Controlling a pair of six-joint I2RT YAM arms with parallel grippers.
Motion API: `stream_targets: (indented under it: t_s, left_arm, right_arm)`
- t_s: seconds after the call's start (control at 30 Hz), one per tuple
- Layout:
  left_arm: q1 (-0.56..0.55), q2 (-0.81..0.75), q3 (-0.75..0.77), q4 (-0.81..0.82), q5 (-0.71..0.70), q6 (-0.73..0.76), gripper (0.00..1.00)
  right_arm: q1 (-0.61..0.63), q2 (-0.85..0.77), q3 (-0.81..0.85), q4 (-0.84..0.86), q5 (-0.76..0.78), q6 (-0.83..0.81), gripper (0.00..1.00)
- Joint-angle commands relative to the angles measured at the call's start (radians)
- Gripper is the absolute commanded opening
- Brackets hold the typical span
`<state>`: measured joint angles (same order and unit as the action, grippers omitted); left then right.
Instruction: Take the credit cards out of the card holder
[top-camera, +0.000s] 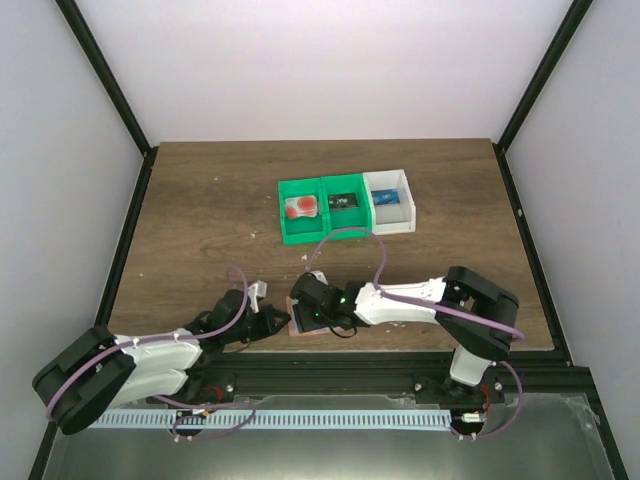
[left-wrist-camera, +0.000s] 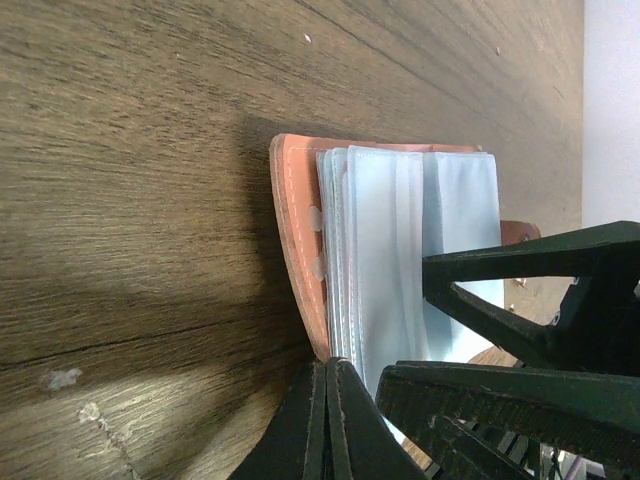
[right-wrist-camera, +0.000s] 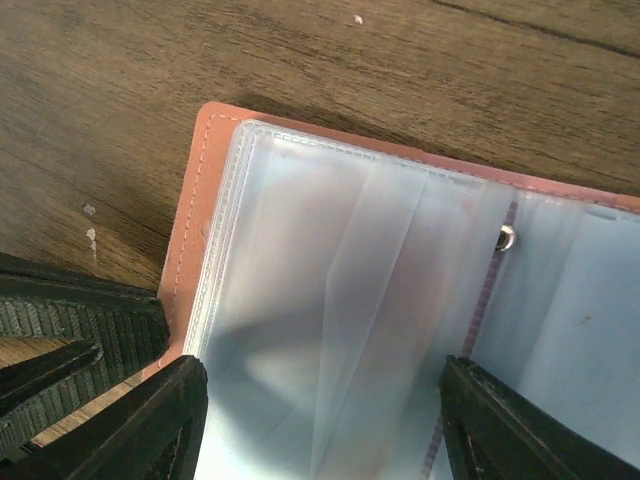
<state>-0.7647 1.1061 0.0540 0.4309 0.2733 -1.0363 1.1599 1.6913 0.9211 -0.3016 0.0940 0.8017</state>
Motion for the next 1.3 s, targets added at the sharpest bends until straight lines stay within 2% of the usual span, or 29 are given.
stream_targets:
  t_s: [0.0,0.2,0.57,1.27]
  left_arm:
    - [-0.006,-0.004,0.010,0.014,0.002,0.004,0.00]
    - [-0.006,-0.003,0.022,0.003,0.004,0.010,0.00]
    - [-0.007,-0.001,0.020,0.005,0.005,0.008,0.00]
    - [-0.008,-0.005,0.011,0.006,-0.003,0.001,0.00]
  right_arm:
    - [0.000,0.024,0.027,0.001,-0.018,0.000,0.66]
    - [-0.001,0.031,0.028,0.003,-0.022,-0.001,0.68]
    - [0.000,0.041,0.038,-0.092,0.073,0.019,0.68]
    - [0.000,-0.019,0.021,-0.195,0.202,0.044,0.59]
